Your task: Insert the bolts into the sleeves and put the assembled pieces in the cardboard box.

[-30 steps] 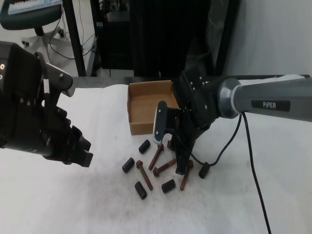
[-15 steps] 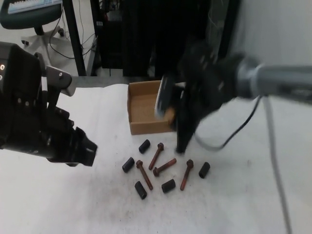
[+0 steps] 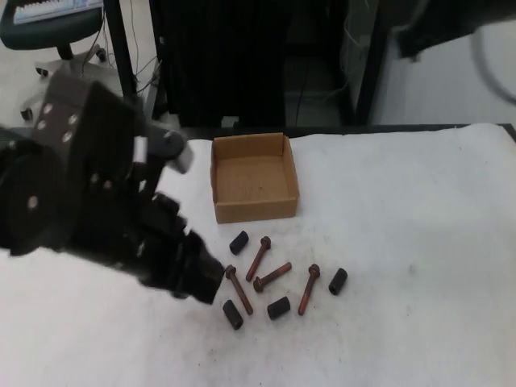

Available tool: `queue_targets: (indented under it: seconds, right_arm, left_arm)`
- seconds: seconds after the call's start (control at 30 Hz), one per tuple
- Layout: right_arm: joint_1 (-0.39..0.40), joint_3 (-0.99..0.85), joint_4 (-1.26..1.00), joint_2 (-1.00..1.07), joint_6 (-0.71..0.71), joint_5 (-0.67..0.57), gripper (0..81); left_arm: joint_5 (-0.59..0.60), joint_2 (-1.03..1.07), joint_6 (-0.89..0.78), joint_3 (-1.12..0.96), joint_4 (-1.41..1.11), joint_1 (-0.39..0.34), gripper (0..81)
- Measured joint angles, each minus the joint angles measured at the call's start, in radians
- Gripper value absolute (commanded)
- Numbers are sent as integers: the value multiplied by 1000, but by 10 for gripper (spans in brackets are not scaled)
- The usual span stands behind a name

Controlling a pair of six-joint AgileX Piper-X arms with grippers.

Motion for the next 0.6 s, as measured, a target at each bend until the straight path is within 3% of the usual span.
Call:
queue_targets:
  seconds: [0.23,0.43,0.6]
  right_arm:
    - [-66,0,218,-76,0,-157,8]
    - [-73,31,237,-75,-12,-185,8]
    - [-88,88,249,-77,-8,-180,8]
  left_arm:
    - [-154,230,142,-277,242,-7,323]
    - [-269,442,191,-482,385,-7,326]
    - [-288,548,158,-536,392,-7,441]
